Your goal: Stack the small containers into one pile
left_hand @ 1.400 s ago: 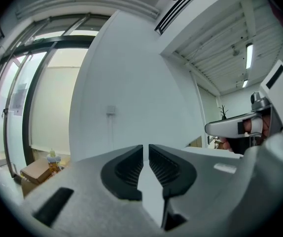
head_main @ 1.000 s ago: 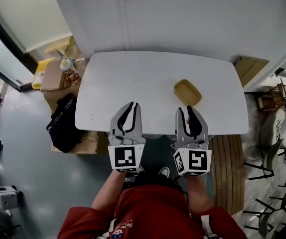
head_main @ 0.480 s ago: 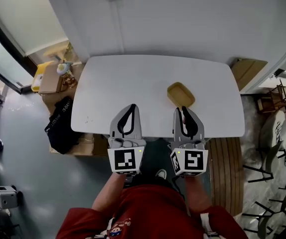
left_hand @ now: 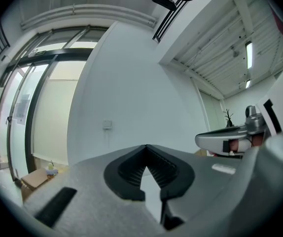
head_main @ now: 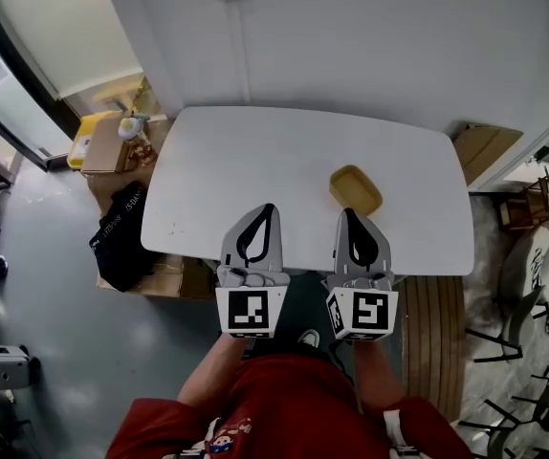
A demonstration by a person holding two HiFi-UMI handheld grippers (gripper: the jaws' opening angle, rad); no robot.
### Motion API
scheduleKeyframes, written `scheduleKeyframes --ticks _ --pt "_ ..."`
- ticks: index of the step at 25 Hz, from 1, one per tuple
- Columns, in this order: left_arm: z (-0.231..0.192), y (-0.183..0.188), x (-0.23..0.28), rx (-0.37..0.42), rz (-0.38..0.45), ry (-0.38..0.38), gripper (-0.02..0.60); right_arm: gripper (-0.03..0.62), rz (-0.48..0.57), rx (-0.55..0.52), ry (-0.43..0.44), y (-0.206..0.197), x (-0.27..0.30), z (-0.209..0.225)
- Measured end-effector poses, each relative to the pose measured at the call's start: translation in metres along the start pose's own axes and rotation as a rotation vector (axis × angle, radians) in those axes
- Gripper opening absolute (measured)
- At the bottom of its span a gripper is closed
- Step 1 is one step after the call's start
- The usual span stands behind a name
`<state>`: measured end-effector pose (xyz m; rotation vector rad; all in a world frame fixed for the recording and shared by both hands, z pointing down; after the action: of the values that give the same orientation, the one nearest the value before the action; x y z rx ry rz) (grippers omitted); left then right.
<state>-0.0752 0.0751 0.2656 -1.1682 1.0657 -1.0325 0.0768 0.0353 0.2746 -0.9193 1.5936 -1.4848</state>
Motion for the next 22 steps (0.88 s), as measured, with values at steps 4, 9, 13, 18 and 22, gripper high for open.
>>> scheduleKeyframes --ticks 4,9,13,18,22 --pt "-0.004 -0.003 0.004 -0.008 -0.019 0.004 0.0 0.0 -0.007 -0.011 0.012 0.0 0.008 -0.002" --pt "-0.007 -0.005 0.01 -0.014 -0.001 0.01 0.0 0.0 -0.011 -0.025 0.018 -0.001 0.014 -0.003" --pt "-0.011 -0.003 0.013 -0.005 0.021 0.014 0.0 0.0 -0.008 -0.032 0.019 0.0 0.019 -0.004" --pt "-0.01 -0.001 0.015 -0.01 0.028 0.019 0.0 0.0 -0.013 -0.035 0.018 0.0 0.023 0.0" --pt "-0.01 0.0 0.017 -0.023 0.034 0.026 0.0 0.0 -0.008 -0.033 0.019 0.001 0.027 0.002"
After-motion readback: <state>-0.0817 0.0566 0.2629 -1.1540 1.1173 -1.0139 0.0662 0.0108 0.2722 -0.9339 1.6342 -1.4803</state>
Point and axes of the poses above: the fingertips, and each gripper's own axes: x forward along the fingers, z to its right, y out of its top, the point moved 6 cm from there along -x, backward along the fingers, and after that the axes turned 7 degrees about -y, right-handed, at the moved point
